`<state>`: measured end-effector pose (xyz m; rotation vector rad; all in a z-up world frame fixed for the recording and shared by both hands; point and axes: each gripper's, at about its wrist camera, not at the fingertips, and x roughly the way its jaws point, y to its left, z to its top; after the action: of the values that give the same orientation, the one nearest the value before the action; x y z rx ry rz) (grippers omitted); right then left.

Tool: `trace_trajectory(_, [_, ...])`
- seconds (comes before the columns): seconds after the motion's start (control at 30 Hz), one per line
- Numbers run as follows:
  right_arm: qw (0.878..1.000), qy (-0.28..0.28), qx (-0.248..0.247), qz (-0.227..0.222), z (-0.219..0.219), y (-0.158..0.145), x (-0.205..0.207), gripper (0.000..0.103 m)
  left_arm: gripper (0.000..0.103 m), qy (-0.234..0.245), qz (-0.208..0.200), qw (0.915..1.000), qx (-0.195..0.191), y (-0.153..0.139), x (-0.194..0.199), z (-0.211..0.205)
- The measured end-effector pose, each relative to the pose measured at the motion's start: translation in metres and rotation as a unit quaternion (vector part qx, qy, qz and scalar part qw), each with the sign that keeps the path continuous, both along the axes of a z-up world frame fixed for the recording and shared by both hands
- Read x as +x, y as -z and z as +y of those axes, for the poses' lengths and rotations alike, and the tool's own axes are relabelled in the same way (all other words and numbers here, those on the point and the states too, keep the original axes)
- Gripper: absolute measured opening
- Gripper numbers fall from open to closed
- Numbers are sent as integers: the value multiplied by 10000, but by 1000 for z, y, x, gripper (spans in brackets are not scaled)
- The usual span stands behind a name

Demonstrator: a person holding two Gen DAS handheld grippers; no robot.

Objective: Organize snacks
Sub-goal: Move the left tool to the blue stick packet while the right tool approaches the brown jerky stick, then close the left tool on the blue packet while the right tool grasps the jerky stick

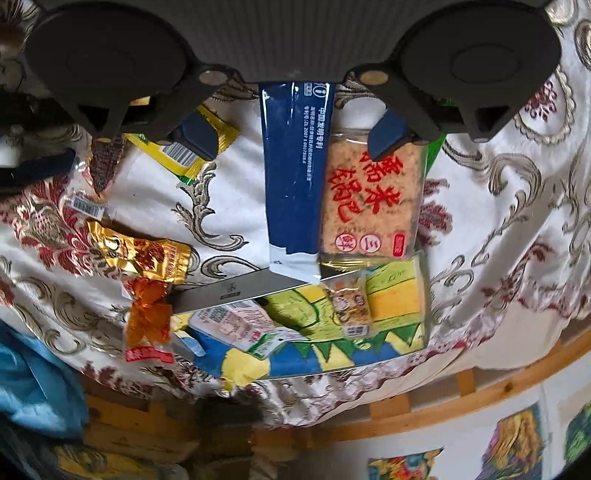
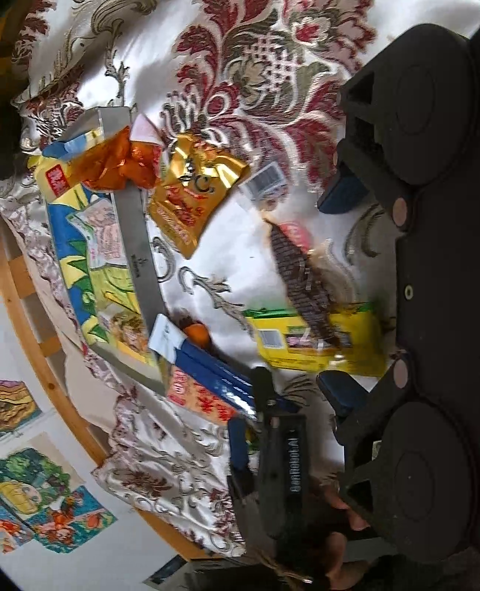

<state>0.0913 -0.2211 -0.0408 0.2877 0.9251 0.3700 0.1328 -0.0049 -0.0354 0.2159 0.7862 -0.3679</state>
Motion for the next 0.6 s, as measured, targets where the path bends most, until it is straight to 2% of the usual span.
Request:
trace_trajectory(0.03, [10000,5,-24,-42,1,0,2,90,84,44,0,10000,53,0,-1,-1])
trace_trajectory(0.1, [9999,-19,-30,-120,4,0,6,88,80,129,-3,9999,88,0,-1,-2])
trace_trajectory(0.2, [9997,-103,-30,-227,9,0,13,78,70,153,13,9998,117,2,1,-2])
trace_trajectory(0.33, [9987,-318,-106,-389,18,-3,24,63,50,211,-55,9995,219,1,4,1])
trace_trajectory(0.47, [9980,-392,-166,-457,23,-5,34,52,43,135,72,9998,-96,-1,8,12])
trace_trajectory(0.6, [9992,-291,-68,-267,23,0,44,53,45,133,105,9996,-246,-1,12,17])
